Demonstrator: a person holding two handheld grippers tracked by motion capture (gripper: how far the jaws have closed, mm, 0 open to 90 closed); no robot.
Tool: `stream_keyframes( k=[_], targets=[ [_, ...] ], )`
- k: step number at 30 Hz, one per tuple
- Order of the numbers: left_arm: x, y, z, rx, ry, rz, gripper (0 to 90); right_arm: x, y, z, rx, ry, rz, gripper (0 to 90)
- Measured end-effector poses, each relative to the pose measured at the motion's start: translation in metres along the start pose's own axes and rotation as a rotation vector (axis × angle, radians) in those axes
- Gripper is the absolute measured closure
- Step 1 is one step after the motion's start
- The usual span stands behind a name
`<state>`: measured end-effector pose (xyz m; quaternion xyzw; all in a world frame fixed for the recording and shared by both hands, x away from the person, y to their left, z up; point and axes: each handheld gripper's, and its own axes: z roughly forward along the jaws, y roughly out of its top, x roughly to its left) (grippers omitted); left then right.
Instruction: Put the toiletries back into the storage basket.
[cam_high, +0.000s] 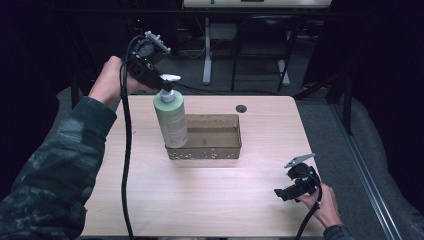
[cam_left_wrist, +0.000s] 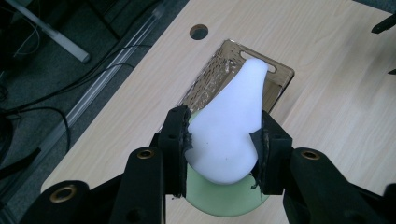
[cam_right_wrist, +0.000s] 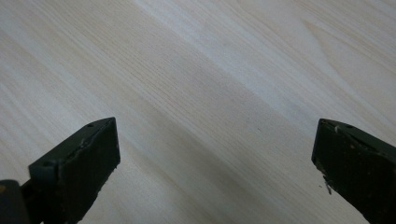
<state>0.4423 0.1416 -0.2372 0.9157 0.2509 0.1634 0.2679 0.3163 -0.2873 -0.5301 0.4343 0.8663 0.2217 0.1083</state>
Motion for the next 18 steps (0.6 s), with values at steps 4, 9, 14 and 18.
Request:
stream_keyframes(
  k=[4,9,14,18],
  targets=[
    [0.002,0.003,0.003,0.009,0.004,0.002,62.0,0.0,0.0,0.0,-0.001,0.002,0.003,0.6],
    [0.006,0.004,0.006,0.013,0.01,-0.007,62.1,0.0,0.0,0.0,0.0,0.003,0.004,0.8],
    [0.008,0.006,0.012,0.01,0.024,-0.01,62.1,0.001,0.0,0.001,0.001,0.003,0.005,0.9],
    [0.008,0.007,0.018,0.004,0.031,-0.012,62.1,0.001,0.0,0.0,0.007,-0.001,-0.001,1.0]
  ],
)
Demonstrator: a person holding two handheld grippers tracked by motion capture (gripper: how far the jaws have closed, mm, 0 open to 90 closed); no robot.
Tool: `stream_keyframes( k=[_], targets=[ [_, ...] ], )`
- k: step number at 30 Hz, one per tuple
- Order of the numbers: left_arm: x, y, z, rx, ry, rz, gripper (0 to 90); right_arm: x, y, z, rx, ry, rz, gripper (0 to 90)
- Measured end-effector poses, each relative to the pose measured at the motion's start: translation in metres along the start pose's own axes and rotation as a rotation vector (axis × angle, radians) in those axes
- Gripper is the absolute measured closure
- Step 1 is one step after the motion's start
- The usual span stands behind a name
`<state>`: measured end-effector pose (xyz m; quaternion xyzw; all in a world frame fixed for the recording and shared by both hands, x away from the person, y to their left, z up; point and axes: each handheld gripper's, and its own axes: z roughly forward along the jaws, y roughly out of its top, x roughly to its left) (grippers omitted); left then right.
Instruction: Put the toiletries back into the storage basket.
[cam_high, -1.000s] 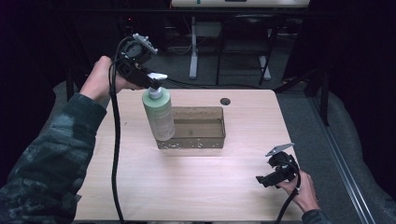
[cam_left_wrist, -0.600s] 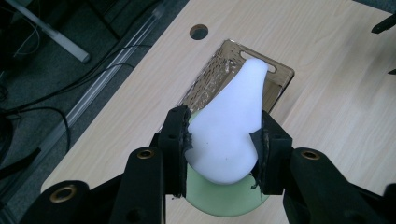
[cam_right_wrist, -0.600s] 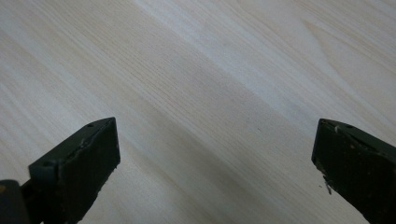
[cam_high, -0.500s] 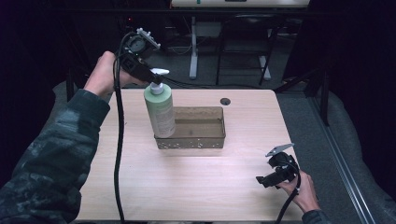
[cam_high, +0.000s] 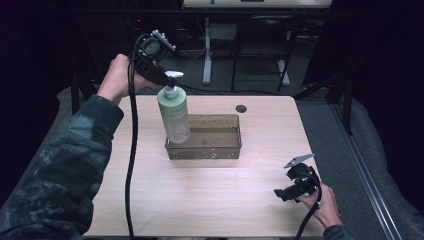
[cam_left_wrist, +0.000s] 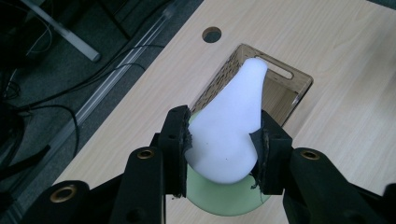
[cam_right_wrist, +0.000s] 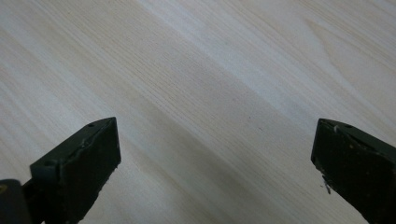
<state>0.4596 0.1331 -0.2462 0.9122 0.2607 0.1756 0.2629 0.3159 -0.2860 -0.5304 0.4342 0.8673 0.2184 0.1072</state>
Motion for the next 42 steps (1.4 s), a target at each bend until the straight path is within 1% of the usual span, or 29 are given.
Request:
stream_keyframes(
  k=[1,3,4,6,8,9,10,11,17,18,19,20,28,32,34,35,37,39,42],
  targets=[
    [0.0,0.0,0.002,0.005,0.005,0.0,62.1,0.001,0.0,0.0,-0.002,0.004,0.002,1.1],
    [0.0,0.0,0.005,0.004,-0.001,-0.004,62.1,0.0,0.0,-0.001,-0.005,0.001,0.0,1.1],
    [0.001,0.0,0.006,0.013,-0.001,-0.001,62.1,0.0,0.0,-0.001,-0.006,-0.003,-0.003,1.1],
    [0.001,0.0,0.009,0.008,-0.005,-0.01,62.1,0.0,-0.001,-0.001,-0.005,-0.004,-0.007,1.1],
    [0.002,0.0,0.01,0.008,-0.002,-0.006,62.1,0.0,-0.001,-0.001,-0.005,-0.002,-0.005,1.1],
    [0.002,-0.001,0.012,-0.003,0.004,-0.013,62.1,0.0,0.0,-0.001,-0.005,0.002,0.0,1.1],
    [0.002,-0.001,0.013,-0.009,-0.002,-0.017,62.1,0.001,0.0,-0.001,-0.005,0.002,-0.001,1.1],
    [0.002,-0.001,0.014,0.0,-0.002,-0.014,62.1,0.001,0.0,-0.001,-0.006,0.003,-0.001,1.1],
    [0.002,-0.004,0.021,0.005,-0.003,-0.019,62.1,0.001,0.0,-0.001,-0.006,0.003,-0.002,1.2],
    [0.001,-0.004,0.023,0.0,0.002,-0.022,62.1,0.001,0.0,-0.001,-0.007,0.003,-0.002,1.2],
    [0.001,-0.004,0.024,0.009,-0.005,-0.02,62.1,0.001,0.0,-0.001,-0.006,0.002,-0.003,1.2],
    [0.001,-0.004,0.025,0.013,-0.003,-0.016,62.1,0.001,0.0,-0.001,-0.006,0.004,-0.002,1.2],
    [-0.001,-0.007,0.034,0.021,-0.015,-0.019,62.1,0.001,-0.001,-0.001,-0.008,0.007,-0.006,1.4],
    [-0.001,-0.009,0.038,0.026,-0.017,-0.022,62.1,0.001,-0.001,-0.001,-0.005,0.005,-0.008,1.4],
    [-0.001,-0.011,0.039,0.027,-0.021,-0.026,62.1,0.001,0.0,-0.001,-0.003,-0.004,-0.009,1.5],
    [-0.002,-0.012,0.04,0.029,-0.019,-0.023,62.2,0.001,0.0,-0.001,-0.006,0.004,-0.004,1.4],
    [-0.002,-0.013,0.042,0.028,-0.022,-0.023,62.1,0.001,0.0,-0.001,-0.005,-0.003,-0.012,1.5],
    [-0.002,-0.015,0.044,0.03,-0.023,-0.023,62.1,0.002,0.0,-0.001,-0.01,0.007,-0.001,1.5],
    [-0.002,-0.018,0.047,0.035,-0.032,-0.03,62.1,0.001,0.0,-0.001,-0.005,0.003,-0.006,1.5]
  ],
)
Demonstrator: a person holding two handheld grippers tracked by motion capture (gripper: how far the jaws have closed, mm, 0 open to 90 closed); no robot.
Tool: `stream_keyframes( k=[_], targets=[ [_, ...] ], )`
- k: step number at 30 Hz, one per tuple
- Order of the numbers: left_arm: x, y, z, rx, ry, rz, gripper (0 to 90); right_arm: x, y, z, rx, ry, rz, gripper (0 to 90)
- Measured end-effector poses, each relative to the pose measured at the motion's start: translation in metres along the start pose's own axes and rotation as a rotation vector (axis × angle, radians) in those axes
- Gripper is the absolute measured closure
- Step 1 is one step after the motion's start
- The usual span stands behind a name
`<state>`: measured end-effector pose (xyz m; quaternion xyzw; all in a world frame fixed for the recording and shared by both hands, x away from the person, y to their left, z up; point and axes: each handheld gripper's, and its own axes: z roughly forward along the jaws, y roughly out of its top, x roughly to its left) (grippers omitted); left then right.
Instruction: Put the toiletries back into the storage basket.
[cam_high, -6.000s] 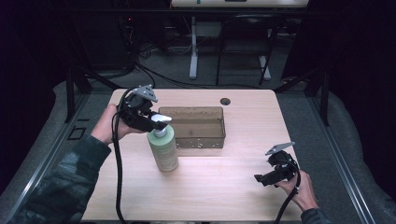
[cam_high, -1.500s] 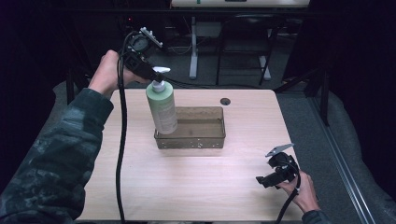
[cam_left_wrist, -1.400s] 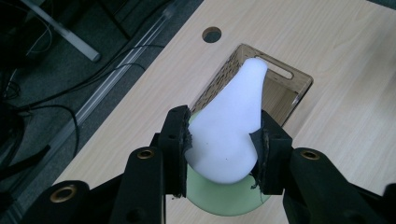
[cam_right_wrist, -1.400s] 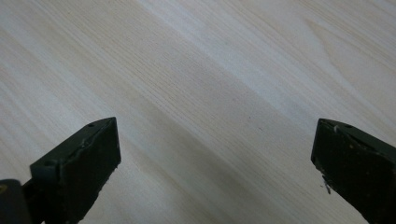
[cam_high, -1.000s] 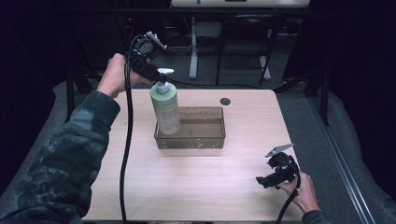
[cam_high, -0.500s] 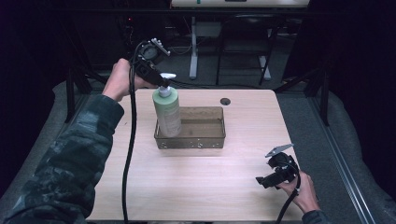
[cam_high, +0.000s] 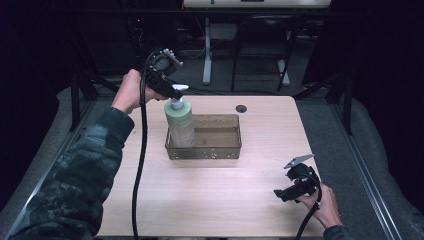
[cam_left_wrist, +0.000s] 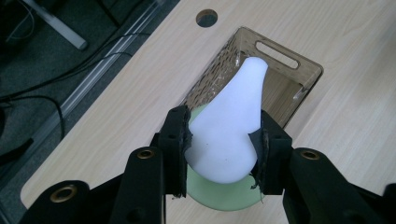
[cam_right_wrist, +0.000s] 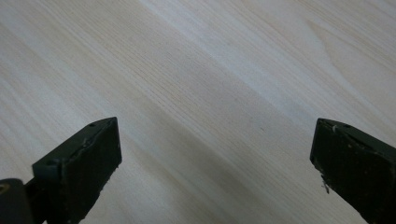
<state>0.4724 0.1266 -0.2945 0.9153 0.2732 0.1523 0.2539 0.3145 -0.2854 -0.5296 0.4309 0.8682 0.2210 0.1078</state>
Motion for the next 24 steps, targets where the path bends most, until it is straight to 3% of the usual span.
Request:
stream_keyframes(
  k=[24],
  targets=[
    [0.006,-0.018,0.016,0.016,0.0,-0.039,62.1,0.0,0.0,-0.001,0.001,-0.007,-0.009,1.8]
  ],
)
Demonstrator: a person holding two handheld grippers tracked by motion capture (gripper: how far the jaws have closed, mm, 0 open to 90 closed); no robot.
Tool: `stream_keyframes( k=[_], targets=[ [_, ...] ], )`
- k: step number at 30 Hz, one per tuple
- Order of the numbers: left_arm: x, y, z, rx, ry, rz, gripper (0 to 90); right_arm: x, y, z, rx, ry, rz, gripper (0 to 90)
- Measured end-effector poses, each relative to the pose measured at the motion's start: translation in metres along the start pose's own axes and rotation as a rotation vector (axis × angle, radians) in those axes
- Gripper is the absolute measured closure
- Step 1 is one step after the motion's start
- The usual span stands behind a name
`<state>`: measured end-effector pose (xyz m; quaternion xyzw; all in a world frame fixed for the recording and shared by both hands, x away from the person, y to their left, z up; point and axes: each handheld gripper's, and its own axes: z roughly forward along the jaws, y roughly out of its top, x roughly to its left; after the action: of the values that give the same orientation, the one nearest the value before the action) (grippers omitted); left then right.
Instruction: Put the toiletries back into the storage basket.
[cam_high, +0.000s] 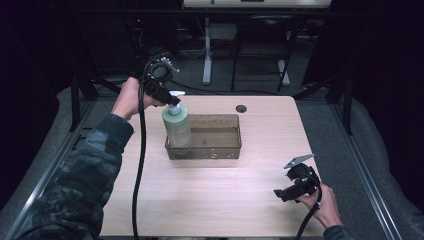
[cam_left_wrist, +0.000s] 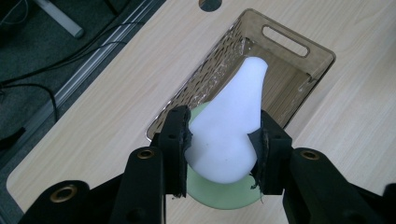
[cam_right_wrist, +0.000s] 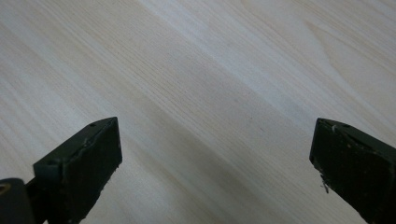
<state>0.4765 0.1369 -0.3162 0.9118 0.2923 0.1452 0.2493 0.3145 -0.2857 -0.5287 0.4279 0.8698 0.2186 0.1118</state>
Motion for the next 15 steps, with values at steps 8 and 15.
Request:
stream_keyframes(
  k=[8,15],
  targets=[
    [0.0018,-0.0002,0.0026,0.014,0.002,-0.01,62.2,-0.0001,-0.0002,0.0,0.0,0.003,0.001,1.9],
    [0.0025,-0.0007,0.0044,0.041,0.005,-0.004,62.2,0.0007,0.0,-0.0005,-0.004,0.007,0.011,2.0]
  ],
)
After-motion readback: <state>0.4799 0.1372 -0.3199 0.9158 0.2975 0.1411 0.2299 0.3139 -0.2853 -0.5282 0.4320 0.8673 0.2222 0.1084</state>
